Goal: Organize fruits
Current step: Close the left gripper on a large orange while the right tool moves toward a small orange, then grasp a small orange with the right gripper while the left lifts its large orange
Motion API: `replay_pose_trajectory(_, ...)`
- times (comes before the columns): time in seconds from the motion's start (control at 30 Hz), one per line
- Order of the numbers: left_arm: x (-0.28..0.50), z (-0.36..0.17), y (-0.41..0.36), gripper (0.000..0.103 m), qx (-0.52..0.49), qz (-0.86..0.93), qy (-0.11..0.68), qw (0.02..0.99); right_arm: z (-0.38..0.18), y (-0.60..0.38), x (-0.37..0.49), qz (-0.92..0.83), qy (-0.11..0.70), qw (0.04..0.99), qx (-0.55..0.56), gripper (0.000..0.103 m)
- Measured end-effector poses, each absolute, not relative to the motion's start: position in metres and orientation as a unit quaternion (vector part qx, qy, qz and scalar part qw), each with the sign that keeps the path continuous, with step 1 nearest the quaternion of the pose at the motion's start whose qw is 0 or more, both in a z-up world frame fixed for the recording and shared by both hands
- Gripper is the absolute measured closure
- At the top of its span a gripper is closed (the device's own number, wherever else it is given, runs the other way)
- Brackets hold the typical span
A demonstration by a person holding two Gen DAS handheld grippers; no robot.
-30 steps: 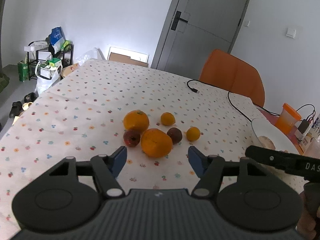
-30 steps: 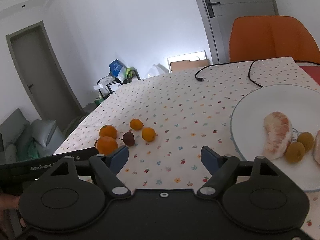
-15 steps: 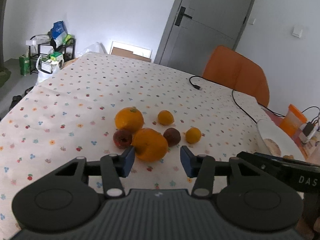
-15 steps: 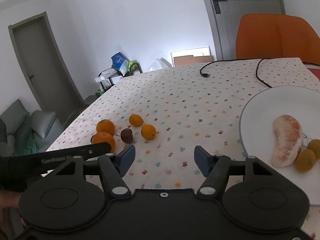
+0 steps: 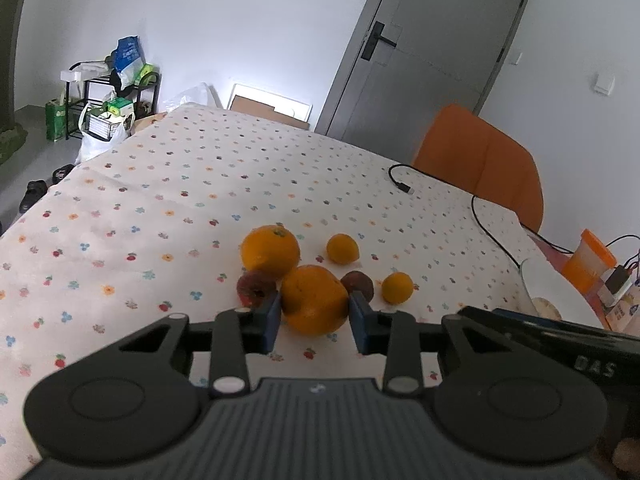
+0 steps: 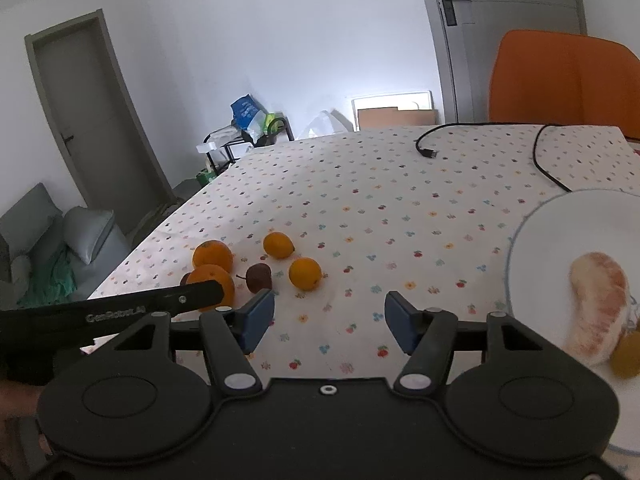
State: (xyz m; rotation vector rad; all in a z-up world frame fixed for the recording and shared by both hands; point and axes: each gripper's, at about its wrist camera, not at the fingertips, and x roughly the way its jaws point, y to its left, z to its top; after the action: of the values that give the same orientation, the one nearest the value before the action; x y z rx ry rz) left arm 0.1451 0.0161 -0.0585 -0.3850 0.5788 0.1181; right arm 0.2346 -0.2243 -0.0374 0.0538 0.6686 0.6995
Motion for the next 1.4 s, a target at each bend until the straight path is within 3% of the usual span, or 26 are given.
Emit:
replay_pose_trajectory(0.57, 0.140, -0.050, 0.033, 0.069, -0.199, 0.059, 0.268, 0.941, -0.046, -0.190, 0.256, 0.349, 0.338, 0.874, 0.009, 0.062)
replay_pose_trajectory(0.87, 0.141, -0.049, 0.031, 0.068, -0.202, 0.067, 0.262, 0.941, -0.047, -0.177, 0.264, 0.353, 0.339, 0.872, -0.004, 0.063)
replay_pose_trajectory(1.0, 0.144, -0.046, 0.031, 0.069, -0.203, 0.071, 0.258, 0.942, -0.050, -0.170, 0.267, 0.355, 0.344, 0.869, -0.011, 0.079)
replay_pose_trajectory(1.4, 0.141, -0.039, 0.023, 0.068, -0.201, 0.061, 0.251, 0.945, -0.036, -0.187, 0.252, 0.348, 0.327, 0.878, -0.019, 0.081)
